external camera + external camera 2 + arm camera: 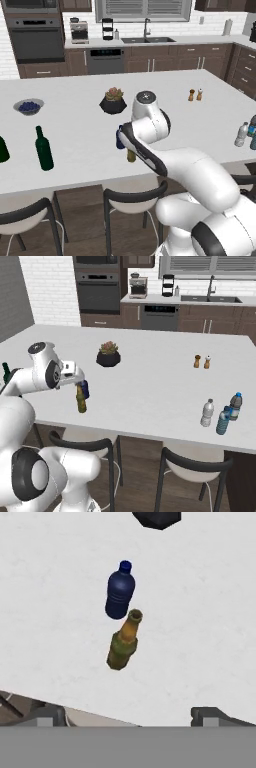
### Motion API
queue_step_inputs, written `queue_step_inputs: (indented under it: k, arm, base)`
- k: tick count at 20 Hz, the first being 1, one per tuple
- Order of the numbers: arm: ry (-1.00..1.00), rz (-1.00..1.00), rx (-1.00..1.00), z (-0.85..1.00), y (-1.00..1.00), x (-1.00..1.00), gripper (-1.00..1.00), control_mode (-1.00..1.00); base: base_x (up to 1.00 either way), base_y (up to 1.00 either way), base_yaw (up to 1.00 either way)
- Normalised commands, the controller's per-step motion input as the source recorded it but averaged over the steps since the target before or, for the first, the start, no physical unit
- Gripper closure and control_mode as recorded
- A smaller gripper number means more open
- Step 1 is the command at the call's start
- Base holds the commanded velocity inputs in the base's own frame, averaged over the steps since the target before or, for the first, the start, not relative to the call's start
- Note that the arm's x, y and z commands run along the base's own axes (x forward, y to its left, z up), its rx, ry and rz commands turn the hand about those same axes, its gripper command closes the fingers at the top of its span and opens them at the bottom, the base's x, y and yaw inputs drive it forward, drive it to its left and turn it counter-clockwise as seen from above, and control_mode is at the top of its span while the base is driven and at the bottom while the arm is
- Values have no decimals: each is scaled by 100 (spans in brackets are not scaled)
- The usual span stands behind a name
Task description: Move the plastic bottles in the middle to the plastics group, and the glass bottles in the middle to the glass group.
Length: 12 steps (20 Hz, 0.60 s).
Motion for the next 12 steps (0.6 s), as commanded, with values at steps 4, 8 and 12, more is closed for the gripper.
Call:
queue_step_inputs:
  k: [4,8,12]
  arm:
    - [1,-8,11,-1,-6,-1,-100,-100]
    - [0,0,8,-26,-4,30,-100,-100]
    - [0,6,4,-32,-1,42,-100,-100]
  base:
    - [0,0,0]
    - [0,0,0]
    - [0,0,0]
